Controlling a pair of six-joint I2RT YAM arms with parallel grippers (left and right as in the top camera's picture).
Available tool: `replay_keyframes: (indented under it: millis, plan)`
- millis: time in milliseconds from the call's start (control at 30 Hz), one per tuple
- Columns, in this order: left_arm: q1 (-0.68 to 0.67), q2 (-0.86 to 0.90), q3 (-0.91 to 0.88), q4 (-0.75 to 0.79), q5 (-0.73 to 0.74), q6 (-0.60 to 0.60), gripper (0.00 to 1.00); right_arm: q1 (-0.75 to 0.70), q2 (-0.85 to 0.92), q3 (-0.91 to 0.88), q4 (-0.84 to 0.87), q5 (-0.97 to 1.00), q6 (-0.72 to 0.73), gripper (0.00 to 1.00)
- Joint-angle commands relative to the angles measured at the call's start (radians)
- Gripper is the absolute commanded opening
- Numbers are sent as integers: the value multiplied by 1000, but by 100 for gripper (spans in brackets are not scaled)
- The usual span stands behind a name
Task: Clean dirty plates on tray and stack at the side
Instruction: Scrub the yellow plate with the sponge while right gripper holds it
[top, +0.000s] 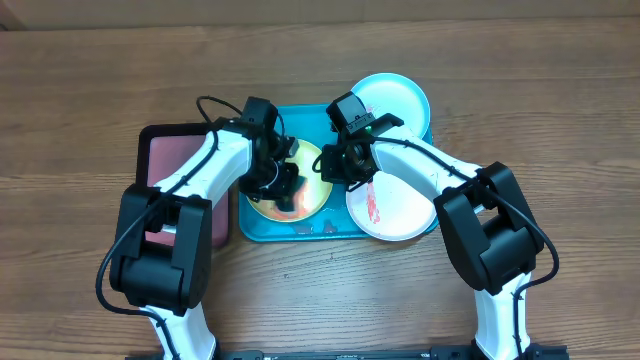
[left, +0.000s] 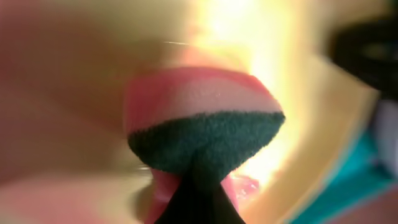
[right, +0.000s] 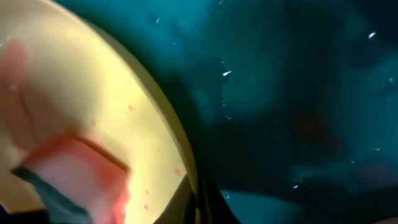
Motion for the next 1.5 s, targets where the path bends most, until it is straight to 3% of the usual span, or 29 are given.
replay_keyframes:
  millis: [0,133,300,400,500,667,767,867,967,1133,1300,1467]
  plan:
    - [-14,21,-11,60,173,-8,4,7,15,0,2,-48,16,4]
    - [-13,21,-11,245,26,-159,4,8,15,0,-2,-51,16,4]
    - [-13,21,-11,405,-340,-276,5,8,15,0,-3,-51,16,4]
    - [-13,21,-11,406,-545,-314,4,8,15,0,-3,-51,16,4]
    - [-13,21,-11,339,-643,-318,4,8,15,0,-3,-51,16,4]
    - [-13,21,-11,134,-585,-316,4,6,15,0,-2,-51,16,4]
    - [-13,21,-11,-5,-460,-270,4,6,15,0,-2,-51,16,4]
    - [-13,21,-11,-85,-269,-143,4,6,15,0,-1,-51,16,4]
    - [-13,21,-11,-89,-81,-31,4,6,15,0,2,-51,16,4]
    - [-13,21,-11,44,37,-26,4,6,15,0,1,-51,16,4]
    - [-13,21,-11,219,-5,-83,4,7,15,0,-3,-51,16,4]
    - [-13,21,-11,233,-393,-231,4,7,15,0,-3,-51,16,4]
